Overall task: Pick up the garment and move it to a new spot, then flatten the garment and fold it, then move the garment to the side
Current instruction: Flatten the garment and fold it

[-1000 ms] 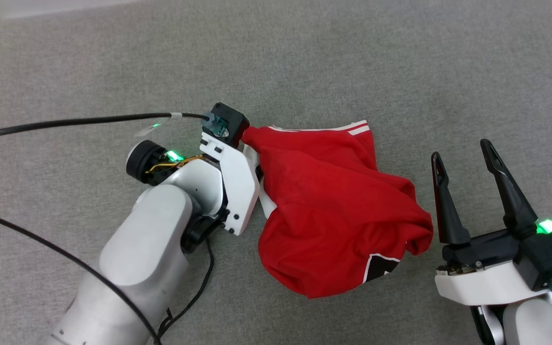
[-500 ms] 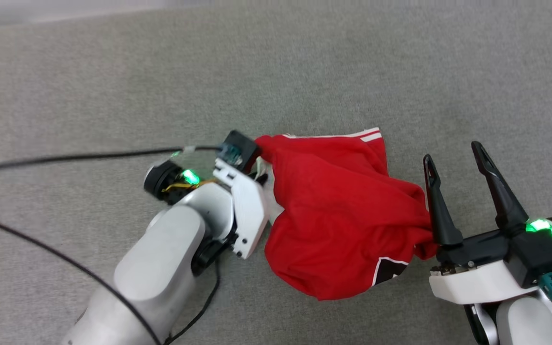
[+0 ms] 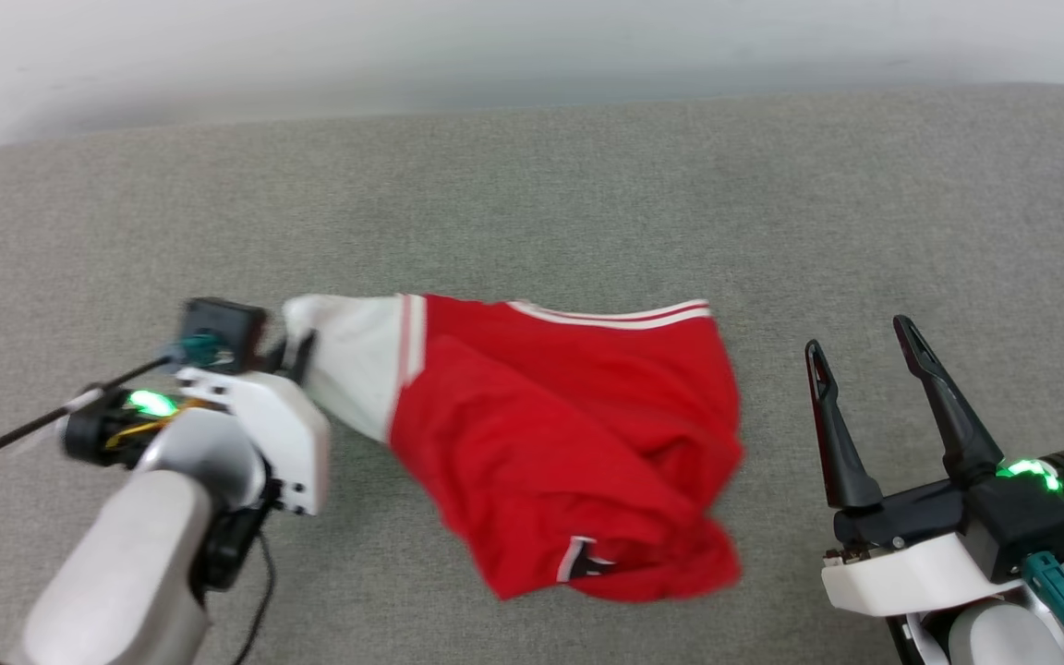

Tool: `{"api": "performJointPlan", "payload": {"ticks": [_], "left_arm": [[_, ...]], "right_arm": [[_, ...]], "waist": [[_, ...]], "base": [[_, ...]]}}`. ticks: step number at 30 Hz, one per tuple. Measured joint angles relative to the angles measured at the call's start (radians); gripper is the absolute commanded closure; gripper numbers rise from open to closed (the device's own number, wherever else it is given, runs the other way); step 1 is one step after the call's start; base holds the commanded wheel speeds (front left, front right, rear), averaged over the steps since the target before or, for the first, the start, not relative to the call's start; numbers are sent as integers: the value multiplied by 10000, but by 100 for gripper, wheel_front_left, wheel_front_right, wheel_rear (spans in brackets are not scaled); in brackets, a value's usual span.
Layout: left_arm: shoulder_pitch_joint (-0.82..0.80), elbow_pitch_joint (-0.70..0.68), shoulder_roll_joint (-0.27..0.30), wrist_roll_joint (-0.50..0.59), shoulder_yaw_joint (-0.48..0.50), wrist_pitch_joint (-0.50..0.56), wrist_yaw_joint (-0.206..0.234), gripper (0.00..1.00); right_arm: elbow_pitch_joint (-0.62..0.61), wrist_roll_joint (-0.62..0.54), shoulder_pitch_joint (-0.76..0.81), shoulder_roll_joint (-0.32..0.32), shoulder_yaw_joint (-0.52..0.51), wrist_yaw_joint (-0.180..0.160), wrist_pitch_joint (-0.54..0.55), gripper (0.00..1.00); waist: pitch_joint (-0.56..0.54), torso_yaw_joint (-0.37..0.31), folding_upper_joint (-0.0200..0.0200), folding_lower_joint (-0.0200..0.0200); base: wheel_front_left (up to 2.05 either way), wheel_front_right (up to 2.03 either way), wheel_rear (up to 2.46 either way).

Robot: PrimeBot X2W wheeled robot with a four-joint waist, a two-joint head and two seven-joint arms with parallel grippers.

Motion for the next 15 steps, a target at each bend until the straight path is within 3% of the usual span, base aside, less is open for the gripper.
{"api": "performJointPlan", "payload": {"ticks": [4, 10, 11, 12, 13, 15], "left_arm": [[510, -251, 360, -178, 742, -564, 573, 100], [1692, 48, 608, -366, 953, -704, 865, 100], [1834, 130, 606, -362, 936, -800, 903, 91], [1943, 184, 594, -351, 907, -932, 909, 58], [2011, 222, 554, -345, 888, -1108, 907, 5], [2100, 184, 384, -353, 863, -1680, 777, 0]], "right_arm": [[17, 2, 44, 0, 36, -2, 0, 0], [134, -8, 84, -4, -27, -2, 0, 0], [169, -15, 101, -8, -40, -2, 2, 0], [194, -13, 115, -10, -52, -2, 0, 0], [219, -13, 136, -13, -67, -2, 2, 0], [251, -17, 162, -27, -86, 0, 0, 0]], "waist": [[-66, 148, 0, 0], [-95, 218, 0, 0], [-120, 224, 0, 0], [-153, 233, 0, 0], [-195, 244, 0, 0], [-298, 272, 0, 0]], "base": [[0, 0, 0], [0, 0, 0], [0, 0, 0], [0, 0, 0], [0, 0, 0], [0, 0, 0]]}}
